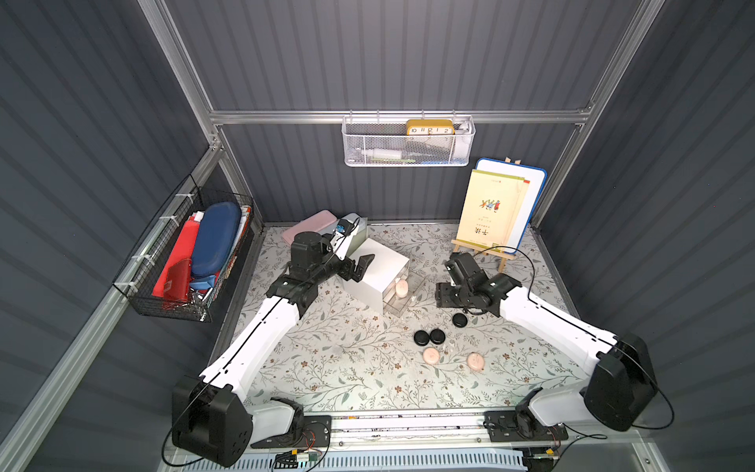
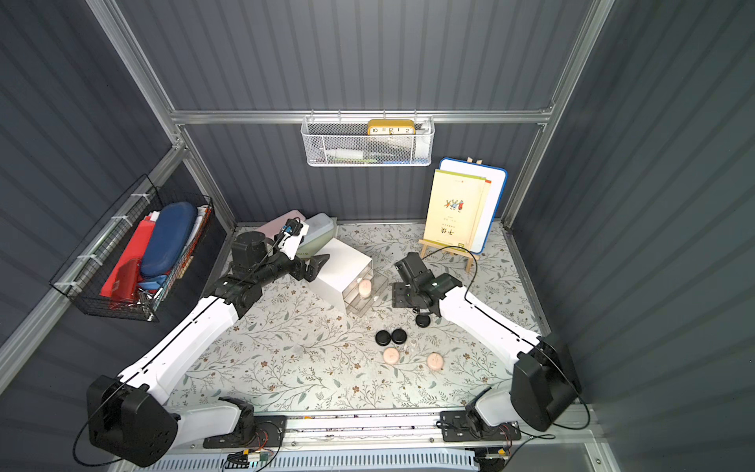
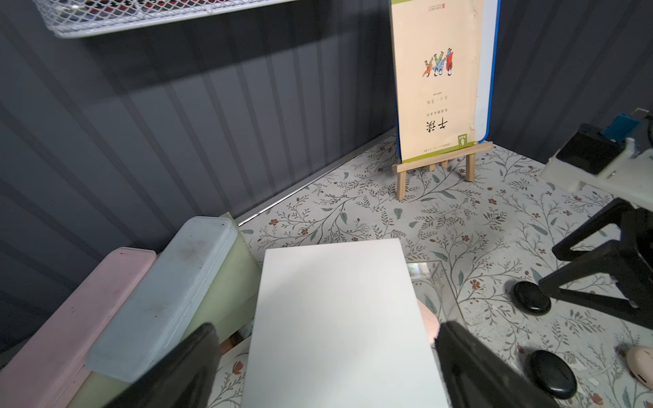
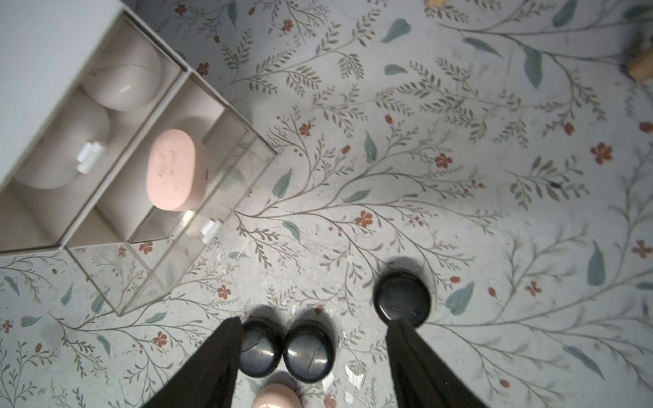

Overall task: Put the bluetooth earphones in the drawer according to color
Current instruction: Place the bluetooth earphone in the drawer, then pick up the Bluetooth earphone from the center of the board.

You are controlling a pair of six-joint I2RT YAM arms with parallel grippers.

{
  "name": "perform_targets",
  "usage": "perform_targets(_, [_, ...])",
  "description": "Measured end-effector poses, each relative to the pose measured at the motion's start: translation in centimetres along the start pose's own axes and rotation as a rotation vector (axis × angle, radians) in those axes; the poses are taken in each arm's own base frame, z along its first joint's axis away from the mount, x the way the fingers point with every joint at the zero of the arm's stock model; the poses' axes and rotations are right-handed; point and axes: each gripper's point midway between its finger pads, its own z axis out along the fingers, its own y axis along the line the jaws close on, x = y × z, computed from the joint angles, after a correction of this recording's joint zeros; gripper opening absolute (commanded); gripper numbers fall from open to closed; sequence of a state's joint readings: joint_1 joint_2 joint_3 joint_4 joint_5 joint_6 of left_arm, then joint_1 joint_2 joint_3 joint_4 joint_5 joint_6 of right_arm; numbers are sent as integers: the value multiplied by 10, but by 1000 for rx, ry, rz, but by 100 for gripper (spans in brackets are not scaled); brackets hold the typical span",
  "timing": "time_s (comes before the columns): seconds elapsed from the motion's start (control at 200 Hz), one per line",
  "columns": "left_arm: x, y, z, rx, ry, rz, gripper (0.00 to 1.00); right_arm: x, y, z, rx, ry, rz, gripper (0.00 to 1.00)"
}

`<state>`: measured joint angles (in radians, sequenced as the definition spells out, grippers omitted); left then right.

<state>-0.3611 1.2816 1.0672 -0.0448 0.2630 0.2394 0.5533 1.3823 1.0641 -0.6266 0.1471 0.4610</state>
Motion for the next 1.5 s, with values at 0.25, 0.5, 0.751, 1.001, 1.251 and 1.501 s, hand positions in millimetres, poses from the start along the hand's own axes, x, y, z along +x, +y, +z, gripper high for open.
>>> perform_targets(0.25, [-7, -41, 10, 80, -4, 36, 99, 56, -46, -6, 91, 115, 97, 78])
perform_targets(0.5, [-5, -59, 18, 123, 7, 46, 99, 113, -65, 9, 142, 278, 191, 78])
perform_targets(0.751, [1, -75, 27, 163, 27, 52, 99, 155, -73, 18, 160, 390, 267, 78])
perform_targets(1.001, [9, -82, 34, 184, 50, 51, 99, 175, -75, 20, 158, 445, 300, 77])
perform_targets(1.251, [15, -85, 39, 192, 67, 49, 99, 182, -78, 23, 166, 459, 302, 69])
perform_targets(1.501, [16, -84, 40, 190, 68, 50, 100, 182, -80, 30, 180, 455, 297, 64])
